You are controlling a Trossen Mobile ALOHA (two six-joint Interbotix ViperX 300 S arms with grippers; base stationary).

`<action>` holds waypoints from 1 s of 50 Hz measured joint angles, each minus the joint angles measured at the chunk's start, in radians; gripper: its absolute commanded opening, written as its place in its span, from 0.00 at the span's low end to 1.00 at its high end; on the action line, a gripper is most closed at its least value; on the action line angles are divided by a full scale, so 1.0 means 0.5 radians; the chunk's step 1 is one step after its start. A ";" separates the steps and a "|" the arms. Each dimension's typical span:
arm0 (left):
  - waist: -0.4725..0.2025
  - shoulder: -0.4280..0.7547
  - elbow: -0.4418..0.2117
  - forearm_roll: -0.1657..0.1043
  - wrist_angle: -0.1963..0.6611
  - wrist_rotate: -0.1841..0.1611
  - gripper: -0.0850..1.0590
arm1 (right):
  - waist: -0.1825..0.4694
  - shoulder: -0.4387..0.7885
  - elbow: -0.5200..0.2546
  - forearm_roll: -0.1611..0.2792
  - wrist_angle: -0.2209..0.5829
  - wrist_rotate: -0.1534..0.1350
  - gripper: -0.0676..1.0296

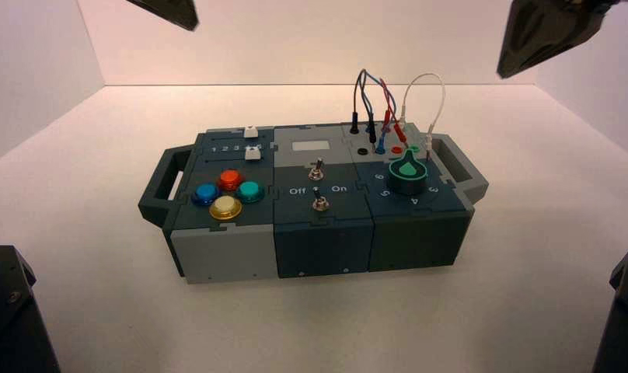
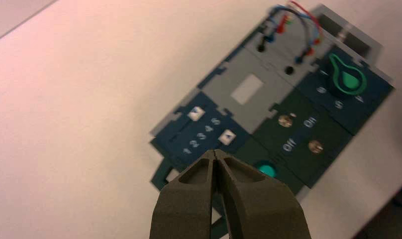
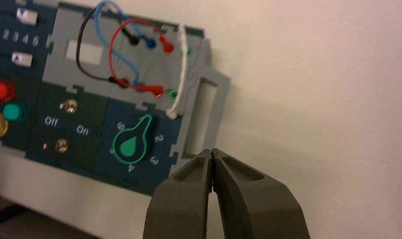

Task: Turn the knob to position 6.

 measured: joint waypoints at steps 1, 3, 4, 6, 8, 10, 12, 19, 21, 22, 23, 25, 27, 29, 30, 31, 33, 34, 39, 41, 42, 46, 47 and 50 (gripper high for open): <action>-0.006 0.006 0.000 0.000 0.000 -0.003 0.05 | 0.006 0.012 0.000 0.003 0.006 0.000 0.04; -0.025 0.025 0.000 0.000 0.003 -0.003 0.05 | 0.040 0.049 -0.009 0.012 0.006 0.000 0.04; -0.031 0.031 0.000 0.000 0.006 -0.003 0.05 | 0.040 0.055 -0.009 0.015 0.006 0.003 0.04; -0.055 0.040 0.000 -0.003 0.009 -0.006 0.05 | 0.071 0.092 -0.015 0.021 0.009 0.000 0.04; -0.067 0.052 0.000 -0.003 0.009 -0.003 0.05 | 0.089 0.114 -0.018 0.025 0.012 0.000 0.04; -0.086 0.061 0.000 -0.003 0.015 -0.003 0.05 | 0.107 0.144 -0.021 0.028 0.012 0.000 0.04; -0.117 0.083 0.000 -0.003 0.018 -0.006 0.05 | 0.141 0.187 -0.021 0.034 0.009 0.000 0.04; -0.147 0.123 0.000 -0.003 0.025 -0.003 0.05 | 0.224 0.295 -0.031 0.034 -0.015 -0.009 0.04; -0.147 0.129 0.000 -0.003 0.028 -0.003 0.05 | 0.245 0.328 -0.040 0.034 -0.021 -0.021 0.04; -0.147 0.129 0.000 -0.003 0.028 -0.003 0.05 | 0.258 0.350 -0.043 0.034 -0.028 -0.021 0.04; -0.147 0.132 0.000 -0.003 0.028 -0.006 0.05 | 0.276 0.380 -0.049 0.031 -0.034 -0.028 0.04; -0.147 0.132 0.000 -0.003 0.031 -0.003 0.05 | 0.288 0.408 -0.055 0.031 -0.040 -0.031 0.04; -0.147 0.132 0.000 -0.003 0.028 -0.006 0.05 | 0.304 0.457 -0.061 0.028 -0.049 -0.037 0.04; -0.147 0.132 0.000 -0.003 0.031 -0.006 0.05 | 0.322 0.497 -0.074 0.028 -0.055 -0.037 0.04; -0.147 0.132 0.000 -0.003 0.028 -0.003 0.05 | 0.328 0.515 -0.077 0.028 -0.058 -0.037 0.04; -0.147 0.132 0.000 -0.003 0.031 -0.006 0.05 | 0.341 0.540 -0.083 0.028 -0.061 -0.037 0.04; -0.147 0.129 0.000 -0.003 0.028 -0.006 0.05 | 0.350 0.568 -0.092 0.028 -0.067 -0.037 0.04; -0.147 0.129 0.000 -0.003 0.028 -0.006 0.05 | 0.362 0.583 -0.095 0.028 -0.071 -0.037 0.04; -0.147 0.132 0.000 -0.003 0.031 -0.006 0.05 | 0.414 0.681 -0.126 0.028 -0.086 -0.040 0.04; -0.147 0.132 0.000 -0.003 0.031 -0.006 0.05 | 0.430 0.718 -0.135 0.028 -0.092 -0.040 0.04; -0.147 0.132 0.000 -0.003 0.031 -0.003 0.05 | 0.433 0.727 -0.138 0.028 -0.092 -0.040 0.04; -0.147 0.132 0.000 -0.003 0.031 -0.006 0.05 | 0.442 0.785 -0.153 0.025 -0.101 -0.040 0.04; -0.147 0.132 0.000 -0.003 0.034 -0.003 0.05 | 0.442 0.785 -0.153 0.025 -0.101 -0.040 0.04; -0.147 0.132 0.000 -0.003 0.031 -0.006 0.05 | 0.442 0.831 -0.172 0.012 -0.107 -0.040 0.04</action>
